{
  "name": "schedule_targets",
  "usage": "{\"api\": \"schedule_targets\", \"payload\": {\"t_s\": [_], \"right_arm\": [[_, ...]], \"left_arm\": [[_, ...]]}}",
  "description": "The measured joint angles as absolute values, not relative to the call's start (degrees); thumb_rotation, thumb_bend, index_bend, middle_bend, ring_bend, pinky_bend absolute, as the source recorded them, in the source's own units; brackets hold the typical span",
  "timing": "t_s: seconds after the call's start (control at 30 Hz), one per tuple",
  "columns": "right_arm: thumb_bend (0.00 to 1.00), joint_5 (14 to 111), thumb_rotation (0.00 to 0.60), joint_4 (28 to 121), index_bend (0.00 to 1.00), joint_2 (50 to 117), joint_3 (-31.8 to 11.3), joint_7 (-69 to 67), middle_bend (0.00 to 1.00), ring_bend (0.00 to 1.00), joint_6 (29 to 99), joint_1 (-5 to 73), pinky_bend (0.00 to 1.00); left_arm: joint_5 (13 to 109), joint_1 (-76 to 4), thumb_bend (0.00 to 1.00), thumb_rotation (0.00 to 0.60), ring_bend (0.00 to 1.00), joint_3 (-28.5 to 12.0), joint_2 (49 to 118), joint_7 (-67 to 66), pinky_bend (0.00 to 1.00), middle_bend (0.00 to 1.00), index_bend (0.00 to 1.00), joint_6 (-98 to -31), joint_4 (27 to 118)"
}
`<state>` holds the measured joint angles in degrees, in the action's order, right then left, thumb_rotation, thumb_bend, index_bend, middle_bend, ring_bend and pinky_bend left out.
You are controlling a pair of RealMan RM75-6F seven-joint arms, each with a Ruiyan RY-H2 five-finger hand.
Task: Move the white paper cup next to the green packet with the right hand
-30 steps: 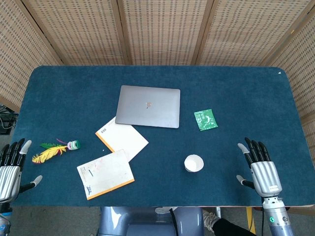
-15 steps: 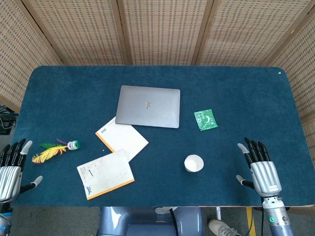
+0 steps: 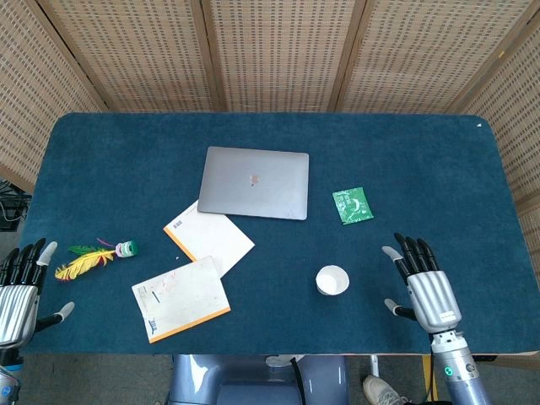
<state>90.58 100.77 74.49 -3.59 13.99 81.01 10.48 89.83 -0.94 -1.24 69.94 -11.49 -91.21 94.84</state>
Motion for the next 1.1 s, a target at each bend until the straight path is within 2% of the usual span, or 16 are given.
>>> {"api": "schedule_targets", "payload": {"t_s": [0.27,0.43,0.77,1.1], "right_arm": [[0.18,84.87,0.6,107.33,0.22,78.03,-4.56,24.36,0.0,0.0,73.58,14.44,0.0],[0.18,79.89,0.6,109.86,0.23,80.1,-5.35,30.2,0.0,0.0,71.21,16.26,0.0],[0.19,71.35,0.6,110.29,0.26,84.37,-6.69,38.19,0.0,0.0,69.14,19.52,0.0],[0.2,66.68,0.6,107.29,0.29,87.29,-7.68,39.64,0.0,0.0,68.88,21.95,0.0]], "left_arm": [[89.95,-1.0,0.1,0.6,0.0,-1.17,69.67,-10.72,0.0,0.0,0.0,-91.05,94.84],[89.8,-1.06,0.1,0.6,0.0,-1.19,69.62,-10.53,0.0,0.0,0.0,-90.84,94.78],[89.54,-1.12,0.1,0.6,0.0,-1.3,69.48,-10.04,0.0,0.0,0.0,-90.67,94.81],[89.58,-1.26,0.1,0.6,0.0,-1.25,69.65,-10.24,0.0,0.0,0.0,-90.44,94.69]]}}
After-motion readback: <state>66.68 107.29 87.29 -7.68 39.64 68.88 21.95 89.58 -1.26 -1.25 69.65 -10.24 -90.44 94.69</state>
